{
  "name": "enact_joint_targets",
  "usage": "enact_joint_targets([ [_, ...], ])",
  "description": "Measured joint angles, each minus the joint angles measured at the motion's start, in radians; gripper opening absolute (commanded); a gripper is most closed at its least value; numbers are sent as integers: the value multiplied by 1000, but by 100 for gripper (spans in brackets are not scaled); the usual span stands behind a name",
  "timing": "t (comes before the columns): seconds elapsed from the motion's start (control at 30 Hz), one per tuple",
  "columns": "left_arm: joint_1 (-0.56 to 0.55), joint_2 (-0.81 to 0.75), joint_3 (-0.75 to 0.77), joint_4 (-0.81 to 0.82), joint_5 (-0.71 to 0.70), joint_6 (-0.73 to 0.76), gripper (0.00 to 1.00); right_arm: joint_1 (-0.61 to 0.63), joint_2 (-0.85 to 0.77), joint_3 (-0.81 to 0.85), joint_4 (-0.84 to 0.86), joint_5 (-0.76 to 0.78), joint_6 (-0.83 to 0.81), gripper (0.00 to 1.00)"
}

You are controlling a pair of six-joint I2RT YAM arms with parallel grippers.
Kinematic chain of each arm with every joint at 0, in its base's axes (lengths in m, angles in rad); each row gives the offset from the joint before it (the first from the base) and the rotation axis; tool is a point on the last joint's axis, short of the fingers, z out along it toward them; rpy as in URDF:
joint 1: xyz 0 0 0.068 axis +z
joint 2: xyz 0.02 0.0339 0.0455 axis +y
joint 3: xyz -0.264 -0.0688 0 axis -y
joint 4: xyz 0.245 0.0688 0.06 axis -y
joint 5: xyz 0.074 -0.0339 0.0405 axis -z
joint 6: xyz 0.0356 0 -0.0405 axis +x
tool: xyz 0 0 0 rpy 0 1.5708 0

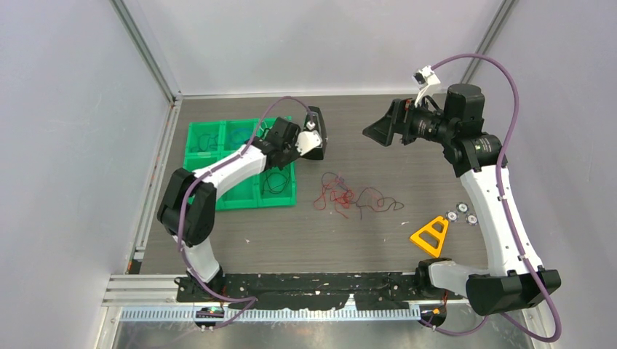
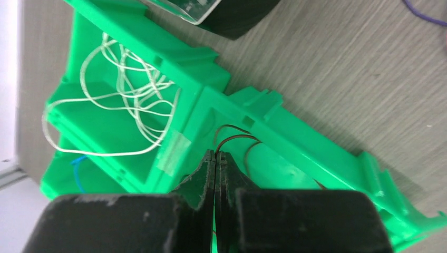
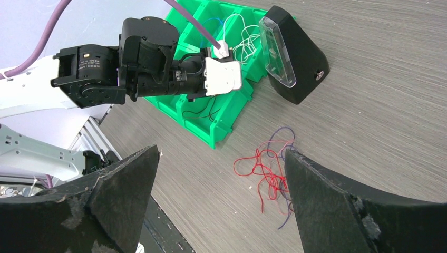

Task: Untangle the cables

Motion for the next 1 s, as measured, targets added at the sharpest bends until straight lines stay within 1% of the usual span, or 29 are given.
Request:
enact_joint_targets([
  [0.3,8,7,-21,-29,56,-154,0,-4,0,-1,-1,0,0,95],
  [0.47,31,7,-23,-37,63,-175,0,-7,0,-2,-2,-1,-1,95],
  [0.5,34,7,-27,-42,66,-176,2,-7,0,-2,-2,-1,-2,95],
  [0.6,56,7,-38,-64,74,-179,27,-8,0,-2,-2,-1,-7,95],
  [0.63,63,8,-40,-77,77,-179,34,-9,0,-2,-2,-1,-7,95],
  [0.67,70,11,-40,-87,80,-181,38,-9,0,-2,-2,-2,-8,95],
  [0.8,92,12,-41,-101,95,-202,47,-9,0,-2,-1,-3,-7,95],
  [0.87,98,11,-41,-102,103,-209,48,-9,0,-2,-1,-6,-7,95],
  [1.0,106,-15,-40,-115,140,-214,59,-9,0,-2,0,-13,-7,95],
])
